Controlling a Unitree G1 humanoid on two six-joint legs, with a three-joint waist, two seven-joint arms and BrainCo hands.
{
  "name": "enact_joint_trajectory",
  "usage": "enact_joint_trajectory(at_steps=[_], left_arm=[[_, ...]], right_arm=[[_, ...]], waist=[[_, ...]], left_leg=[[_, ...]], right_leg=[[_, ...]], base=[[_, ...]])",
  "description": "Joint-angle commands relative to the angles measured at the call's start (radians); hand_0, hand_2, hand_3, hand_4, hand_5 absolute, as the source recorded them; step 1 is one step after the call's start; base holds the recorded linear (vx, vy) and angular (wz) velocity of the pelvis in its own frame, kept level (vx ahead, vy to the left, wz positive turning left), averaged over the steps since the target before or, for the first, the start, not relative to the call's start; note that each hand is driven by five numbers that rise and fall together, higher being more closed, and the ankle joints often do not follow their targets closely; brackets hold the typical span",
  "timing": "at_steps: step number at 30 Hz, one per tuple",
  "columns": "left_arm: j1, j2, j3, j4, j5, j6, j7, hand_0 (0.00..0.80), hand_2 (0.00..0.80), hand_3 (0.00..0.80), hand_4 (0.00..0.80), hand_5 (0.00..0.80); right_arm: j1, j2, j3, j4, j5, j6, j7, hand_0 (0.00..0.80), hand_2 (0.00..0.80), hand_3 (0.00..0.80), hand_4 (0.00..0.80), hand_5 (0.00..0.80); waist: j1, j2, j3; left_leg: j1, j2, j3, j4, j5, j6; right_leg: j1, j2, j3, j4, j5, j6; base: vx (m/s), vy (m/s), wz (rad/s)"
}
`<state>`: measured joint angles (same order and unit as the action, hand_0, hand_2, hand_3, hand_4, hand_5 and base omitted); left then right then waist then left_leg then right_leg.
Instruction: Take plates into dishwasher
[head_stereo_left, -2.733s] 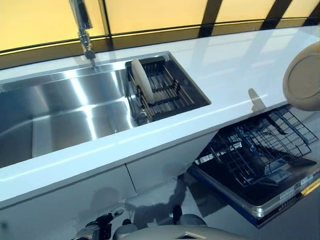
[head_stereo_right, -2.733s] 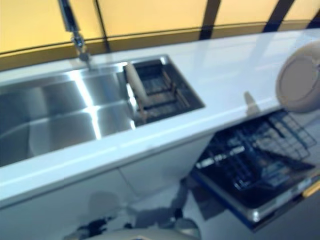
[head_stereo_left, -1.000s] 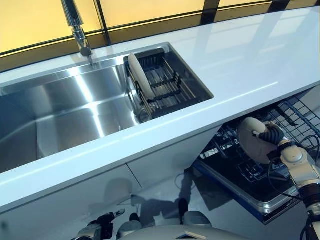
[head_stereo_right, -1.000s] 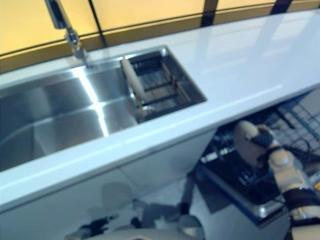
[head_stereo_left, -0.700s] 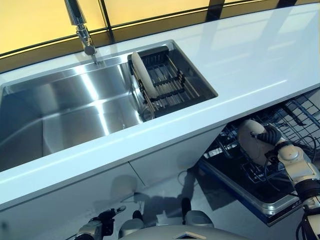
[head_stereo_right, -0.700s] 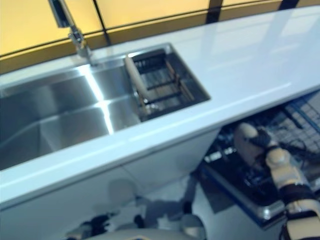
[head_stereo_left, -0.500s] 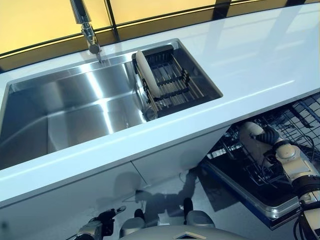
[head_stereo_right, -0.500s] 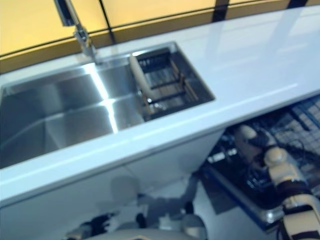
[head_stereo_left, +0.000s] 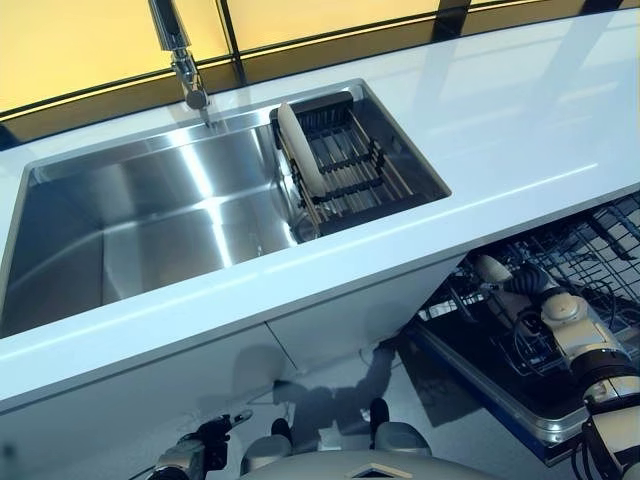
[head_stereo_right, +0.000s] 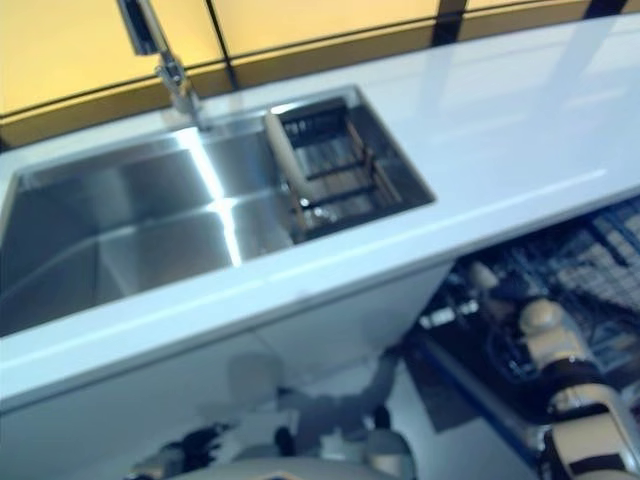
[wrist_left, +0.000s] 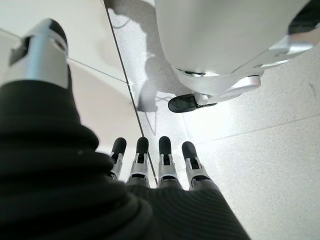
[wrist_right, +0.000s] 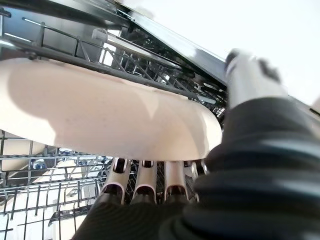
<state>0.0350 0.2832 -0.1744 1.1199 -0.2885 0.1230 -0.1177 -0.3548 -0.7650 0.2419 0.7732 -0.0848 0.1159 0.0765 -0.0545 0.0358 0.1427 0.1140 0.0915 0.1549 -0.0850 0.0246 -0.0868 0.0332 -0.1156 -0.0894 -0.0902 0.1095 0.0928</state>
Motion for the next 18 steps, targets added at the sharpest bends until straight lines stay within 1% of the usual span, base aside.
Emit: enact_joint_trajectory(at_steps=[1, 5, 8, 12, 18], left_arm=[[-0.057, 0.023, -0.022, 0.056, 0.014, -0.011, -0.005, 0.000, 0.000, 0.000, 0.000, 0.000], [-0.055, 0.026, -0.013, 0.057, 0.017, -0.010, -0.005, 0.000, 0.000, 0.000, 0.000, 0.000], [-0.054, 0.030, -0.001, 0.061, 0.024, -0.009, -0.006, 0.000, 0.000, 0.000, 0.000, 0.000], [-0.056, 0.037, 0.012, 0.059, 0.027, 0.002, -0.002, 0.000, 0.000, 0.000, 0.000, 0.000], [-0.055, 0.044, 0.024, 0.063, 0.035, 0.004, 0.002, 0.000, 0.000, 0.000, 0.000, 0.000]], right_arm=[[-0.097, 0.020, 0.018, 0.029, 0.030, -0.015, -0.007, 0.000, 0.000, 0.000, 0.000, 0.000], [-0.084, -0.002, -0.001, -0.013, 0.047, -0.003, -0.009, 0.000, 0.000, 0.000, 0.000, 0.000], [-0.073, -0.032, -0.024, -0.062, 0.059, 0.019, -0.007, 0.000, 0.000, 0.000, 0.000, 0.000], [-0.047, -0.096, -0.078, -0.137, 0.071, 0.053, -0.017, 0.000, 0.000, 0.000, 0.000, 0.000], [-0.010, -0.235, -0.173, -0.176, 0.087, 0.065, 0.015, 0.000, 0.000, 0.000, 0.000, 0.000]], waist=[[0.022, -0.069, 0.001], [0.017, -0.078, 0.002], [0.009, -0.087, 0.000], [-0.007, -0.103, -0.002], [-0.026, -0.130, -0.010]], left_leg=[[0.014, -0.052, -0.023, 0.021, -0.058, 0.058], [0.018, -0.051, -0.019, 0.019, -0.059, 0.060], [0.021, -0.049, -0.014, 0.017, -0.059, 0.060], [0.024, -0.045, -0.004, 0.014, -0.060, 0.060], [0.032, -0.038, 0.010, 0.012, -0.062, 0.063]], right_leg=[[-0.003, -0.031, -0.006, 0.029, -0.006, 0.044], [-0.003, -0.027, -0.002, 0.032, -0.008, 0.043], [-0.002, -0.023, 0.004, 0.033, -0.008, 0.043], [-0.005, -0.018, 0.012, 0.036, -0.007, 0.045], [-0.005, -0.005, 0.028, 0.039, -0.004, 0.047]], base=[[0.000, 0.000, 0.00], [0.000, 0.000, 0.00], [0.000, 0.000, 0.00], [-0.004, 0.001, -0.01], [-0.003, -0.002, -0.06]])
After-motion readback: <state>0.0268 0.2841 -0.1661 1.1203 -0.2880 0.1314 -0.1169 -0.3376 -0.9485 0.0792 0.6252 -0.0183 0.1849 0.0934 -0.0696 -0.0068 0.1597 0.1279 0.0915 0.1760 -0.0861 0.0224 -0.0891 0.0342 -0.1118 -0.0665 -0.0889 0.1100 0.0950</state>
